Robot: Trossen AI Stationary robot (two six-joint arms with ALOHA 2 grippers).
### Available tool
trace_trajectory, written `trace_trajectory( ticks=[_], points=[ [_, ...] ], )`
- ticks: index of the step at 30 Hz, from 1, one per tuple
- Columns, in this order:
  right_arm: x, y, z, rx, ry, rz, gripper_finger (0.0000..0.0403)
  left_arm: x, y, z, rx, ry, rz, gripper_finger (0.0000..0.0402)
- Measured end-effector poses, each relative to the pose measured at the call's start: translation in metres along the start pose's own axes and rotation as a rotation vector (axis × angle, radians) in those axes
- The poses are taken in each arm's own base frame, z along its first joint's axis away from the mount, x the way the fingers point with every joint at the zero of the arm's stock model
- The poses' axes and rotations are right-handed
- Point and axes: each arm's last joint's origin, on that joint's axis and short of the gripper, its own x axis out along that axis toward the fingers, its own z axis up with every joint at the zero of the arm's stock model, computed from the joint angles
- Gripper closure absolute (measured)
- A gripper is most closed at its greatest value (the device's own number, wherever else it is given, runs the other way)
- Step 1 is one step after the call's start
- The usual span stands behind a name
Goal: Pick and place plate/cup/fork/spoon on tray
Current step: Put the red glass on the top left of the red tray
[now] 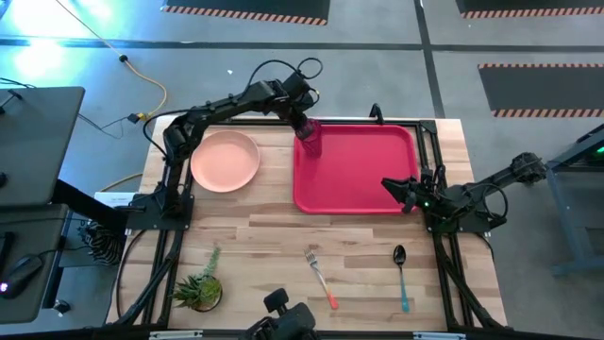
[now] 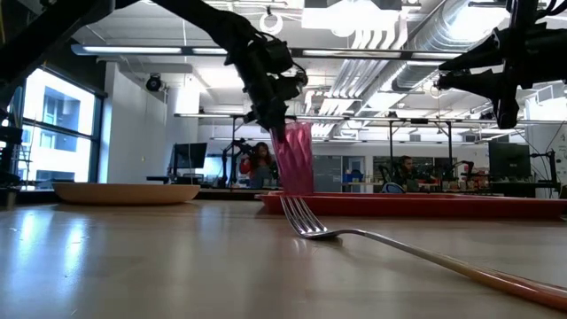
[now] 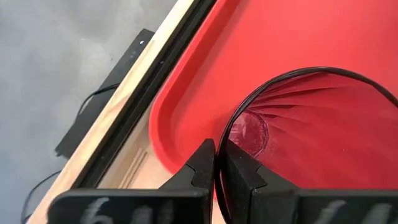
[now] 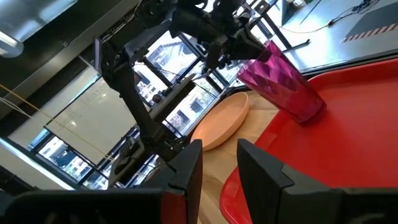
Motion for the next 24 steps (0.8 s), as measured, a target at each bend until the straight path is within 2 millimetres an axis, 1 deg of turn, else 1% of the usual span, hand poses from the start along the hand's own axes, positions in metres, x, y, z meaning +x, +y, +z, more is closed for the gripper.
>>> trace_trajectory(
  ticks=[11, 17, 24],
  points=[
    [0.0, -0.0003, -0.0008, 0.012, 0.012, 0.004, 0.0311, 0.0014, 0.0, -0.0004, 0.009, 0.006, -0.004, 0.039],
    [0.0, -0.0005, -0.001, 0.01, 0.013, 0.003, 0.0311, 0.0045, -0.0043, -0.0018, 0.024, 0.021, -0.006, 0.0369],
    [0.0, -0.0006, -0.0012, 0.007, 0.014, 0.002, 0.0311, 0.0046, -0.004, -0.0015, 0.024, 0.017, -0.007, 0.0343]
  ],
)
